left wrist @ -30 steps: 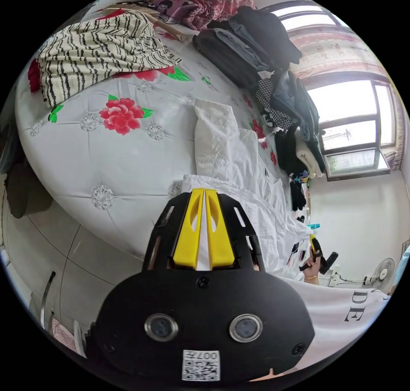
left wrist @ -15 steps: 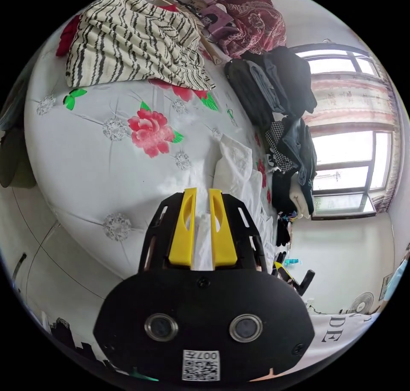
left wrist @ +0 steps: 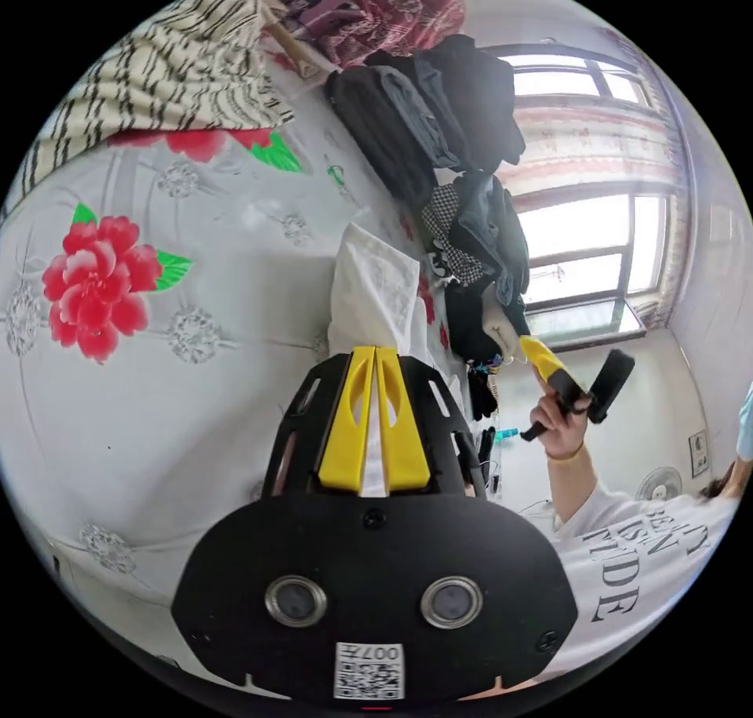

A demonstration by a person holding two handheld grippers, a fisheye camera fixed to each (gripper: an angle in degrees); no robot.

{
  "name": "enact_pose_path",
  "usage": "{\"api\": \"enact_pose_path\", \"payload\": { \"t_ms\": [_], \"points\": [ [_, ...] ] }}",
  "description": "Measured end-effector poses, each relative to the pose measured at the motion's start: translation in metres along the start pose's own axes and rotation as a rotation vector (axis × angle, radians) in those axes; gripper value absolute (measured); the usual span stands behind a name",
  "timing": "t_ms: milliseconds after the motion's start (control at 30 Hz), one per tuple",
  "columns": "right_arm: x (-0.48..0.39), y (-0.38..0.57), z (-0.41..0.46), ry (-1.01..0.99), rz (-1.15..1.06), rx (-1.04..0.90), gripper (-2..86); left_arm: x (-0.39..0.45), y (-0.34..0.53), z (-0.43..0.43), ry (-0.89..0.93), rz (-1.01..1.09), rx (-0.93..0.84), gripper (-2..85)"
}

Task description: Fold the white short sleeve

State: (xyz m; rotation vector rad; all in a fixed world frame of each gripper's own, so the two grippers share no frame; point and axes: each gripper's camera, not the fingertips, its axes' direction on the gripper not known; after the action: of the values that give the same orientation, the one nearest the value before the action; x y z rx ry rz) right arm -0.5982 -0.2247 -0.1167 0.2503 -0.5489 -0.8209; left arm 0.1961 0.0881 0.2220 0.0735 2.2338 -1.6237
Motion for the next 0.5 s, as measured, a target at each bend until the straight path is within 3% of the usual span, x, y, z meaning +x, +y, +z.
{"api": "enact_pose_path", "payload": {
  "t_ms": [167,333,500],
  "points": [
    [-0.001,-0.093,0.070,-0.061,-0.120,-0.201,9.5,0.056,0.017,0.001,-0.070,0.231,-0.021,-1.0],
    [0.012,-0.089,0.108,-0.124,-0.114,-0.434,4.7,0.075,0.029,0.018,0.014,0.361,-0.125,-1.0],
    [0.029,-0.073,0.088,-0.090,-0.043,-0.347,5.1,0.049,0.033,-0.008,-0.014,0.314,-0.074,-0.9]
  ]
}}
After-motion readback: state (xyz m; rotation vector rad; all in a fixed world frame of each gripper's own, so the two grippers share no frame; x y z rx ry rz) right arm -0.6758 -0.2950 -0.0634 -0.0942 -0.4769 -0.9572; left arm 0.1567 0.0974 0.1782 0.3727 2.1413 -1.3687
